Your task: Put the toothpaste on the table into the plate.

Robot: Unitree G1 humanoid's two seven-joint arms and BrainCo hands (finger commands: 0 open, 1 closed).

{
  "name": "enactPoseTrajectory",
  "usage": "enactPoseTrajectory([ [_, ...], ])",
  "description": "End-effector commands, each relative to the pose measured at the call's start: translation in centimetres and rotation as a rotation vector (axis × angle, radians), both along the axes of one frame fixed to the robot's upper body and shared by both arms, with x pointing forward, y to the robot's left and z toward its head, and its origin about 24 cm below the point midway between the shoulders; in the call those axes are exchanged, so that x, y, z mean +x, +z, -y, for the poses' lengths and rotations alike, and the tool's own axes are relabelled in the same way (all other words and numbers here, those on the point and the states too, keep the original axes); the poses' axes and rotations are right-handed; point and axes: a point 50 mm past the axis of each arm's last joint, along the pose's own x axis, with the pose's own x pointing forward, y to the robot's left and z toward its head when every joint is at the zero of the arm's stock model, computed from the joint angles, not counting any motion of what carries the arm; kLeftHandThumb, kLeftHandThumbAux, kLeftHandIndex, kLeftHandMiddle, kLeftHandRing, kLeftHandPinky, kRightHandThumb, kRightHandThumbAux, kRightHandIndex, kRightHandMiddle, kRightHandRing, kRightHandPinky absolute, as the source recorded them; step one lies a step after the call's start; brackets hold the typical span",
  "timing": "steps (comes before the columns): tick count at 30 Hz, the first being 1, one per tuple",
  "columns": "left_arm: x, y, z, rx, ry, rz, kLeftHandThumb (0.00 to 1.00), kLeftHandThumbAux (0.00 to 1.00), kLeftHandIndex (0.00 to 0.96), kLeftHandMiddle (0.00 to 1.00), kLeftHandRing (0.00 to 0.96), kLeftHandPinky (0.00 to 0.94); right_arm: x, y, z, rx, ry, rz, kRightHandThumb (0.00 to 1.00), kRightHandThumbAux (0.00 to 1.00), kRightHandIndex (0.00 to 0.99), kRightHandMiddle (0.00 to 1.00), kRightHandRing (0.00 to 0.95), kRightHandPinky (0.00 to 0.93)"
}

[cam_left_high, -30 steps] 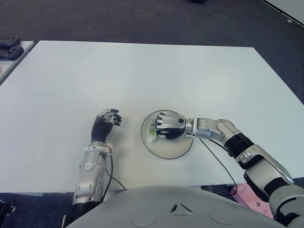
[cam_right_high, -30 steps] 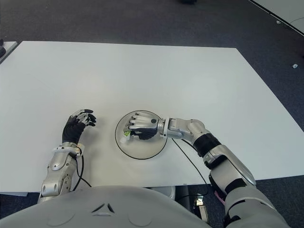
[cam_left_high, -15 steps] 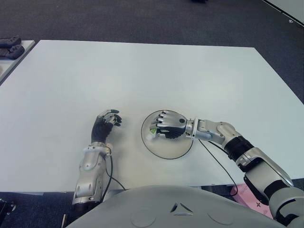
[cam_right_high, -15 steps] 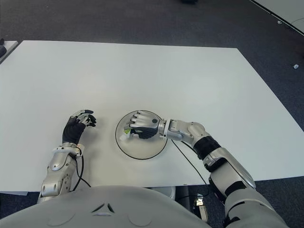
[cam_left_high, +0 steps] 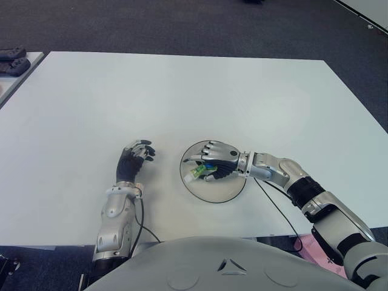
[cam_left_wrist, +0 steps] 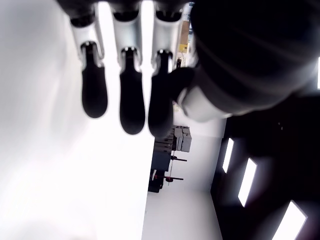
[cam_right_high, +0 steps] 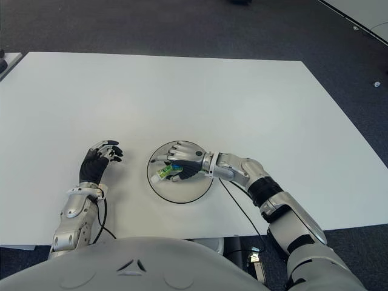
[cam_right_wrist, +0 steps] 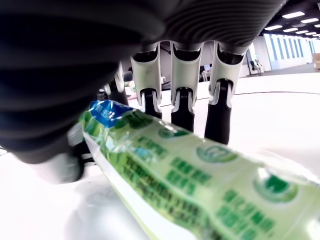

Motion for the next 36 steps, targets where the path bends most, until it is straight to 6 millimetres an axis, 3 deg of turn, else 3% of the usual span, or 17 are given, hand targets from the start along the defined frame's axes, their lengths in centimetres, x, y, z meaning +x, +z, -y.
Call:
enactPoseTrajectory([
  [1, 0.2, -0.1, 0.2, 0.012, 0.001, -0.017, 0.708, 0.723, 0.43, 0.541, 0.54, 0.536, -0.3, -0.6, 0.7, -0.051, -0.015, 0.016, 0.294, 0.206, 0.001, 0.001, 0.002, 0.005],
  [9, 0.2, -0.1, 0.2, 0.013, -0.003, -0.019, 0.706, 0.723, 0.43, 0.549, 0.554, 0.543, -0.3, -0.1, 0.9, -0.027, -0.033, 0.035, 0.305, 0.158, 0.0, 0.0, 0.0, 0.0],
  [25, 0.2, -0.1, 0.1, 0.014, -0.003, -0.021, 0.705, 0.723, 0.43, 0.55, 0.553, 0.536, -0.5, 1.3, 1.5, 0.022, -0.05, 0.08, 0.272, 0.17, 0.0, 0.0, 0.0, 0.0],
  [36, 0.3, -0.1, 0.1, 0.005, 0.004, -0.022, 0.706, 0.723, 0.43, 0.553, 0.558, 0.543, -0.2, 3.1, 2.7, 0.103, -0.077, 0.112, 0.238, 0.27, 0.0, 0.0, 0.0, 0.0],
])
